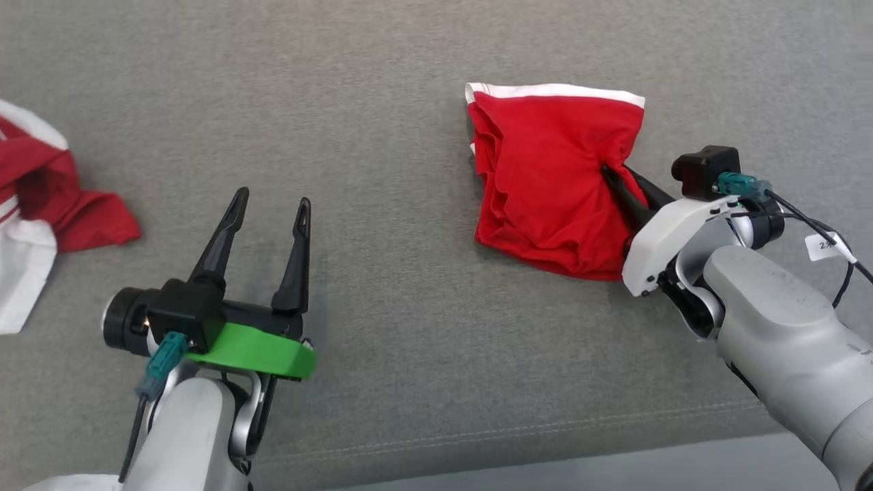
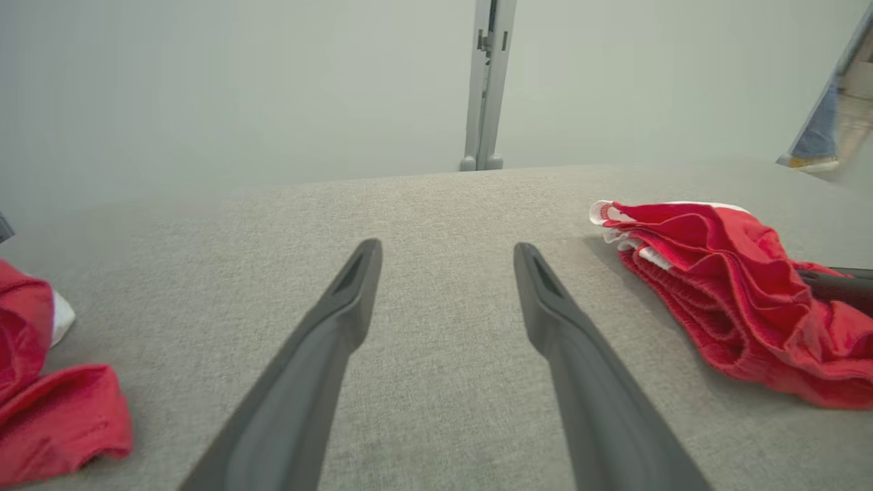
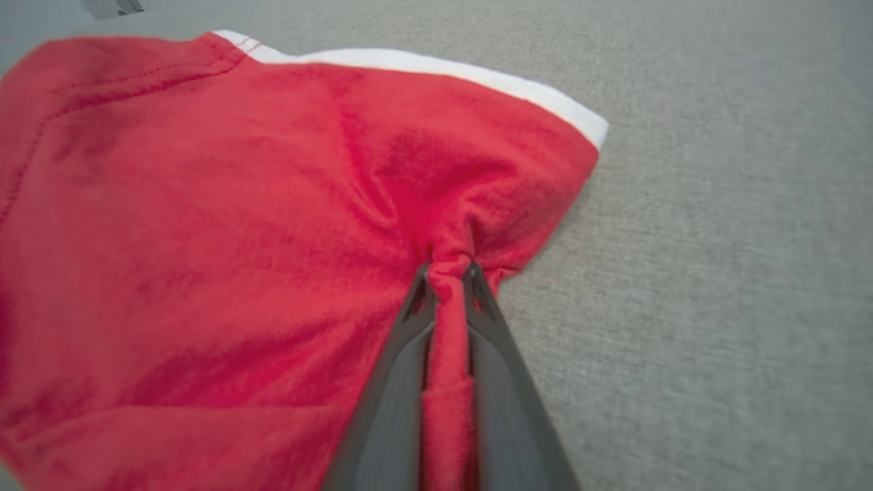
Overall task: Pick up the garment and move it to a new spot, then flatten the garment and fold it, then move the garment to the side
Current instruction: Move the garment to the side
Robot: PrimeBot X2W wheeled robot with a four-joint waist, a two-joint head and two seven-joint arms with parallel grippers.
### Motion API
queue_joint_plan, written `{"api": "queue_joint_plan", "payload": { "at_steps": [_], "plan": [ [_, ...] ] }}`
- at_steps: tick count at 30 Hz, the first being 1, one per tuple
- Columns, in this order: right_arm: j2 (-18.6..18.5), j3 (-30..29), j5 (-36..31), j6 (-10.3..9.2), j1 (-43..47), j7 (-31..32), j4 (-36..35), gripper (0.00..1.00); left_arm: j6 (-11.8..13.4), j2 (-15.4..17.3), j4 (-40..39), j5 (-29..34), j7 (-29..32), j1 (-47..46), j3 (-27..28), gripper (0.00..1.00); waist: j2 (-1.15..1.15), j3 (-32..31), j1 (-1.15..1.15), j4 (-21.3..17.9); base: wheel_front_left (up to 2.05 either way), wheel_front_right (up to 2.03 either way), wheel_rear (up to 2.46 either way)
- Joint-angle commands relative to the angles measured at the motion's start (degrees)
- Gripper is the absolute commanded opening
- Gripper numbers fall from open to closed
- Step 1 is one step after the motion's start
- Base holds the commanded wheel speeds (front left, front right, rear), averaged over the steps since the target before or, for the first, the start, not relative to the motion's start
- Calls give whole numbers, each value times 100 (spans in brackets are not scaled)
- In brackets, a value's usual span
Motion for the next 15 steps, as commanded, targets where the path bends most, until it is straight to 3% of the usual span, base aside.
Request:
{"api": "queue_joint_plan", "payload": {
  "at_steps": [1,8,15],
  "plan": [
    [-18,-10,42,-11,22,-37,32,0,-13,106,-30,50,13,-136,22,100,0,182,0,-791,0,0,0],
    [-154,-391,-153,-10,164,-51,-116,0,-79,313,-296,168,262,-327,-90,100,0,434,0,-1467,0,0,0],
    [-404,-883,-709,-10,-82,-53,-206,0,-145,442,-582,240,497,-568,-215,100,0,782,0,-1693,0,0,0]
  ]
}}
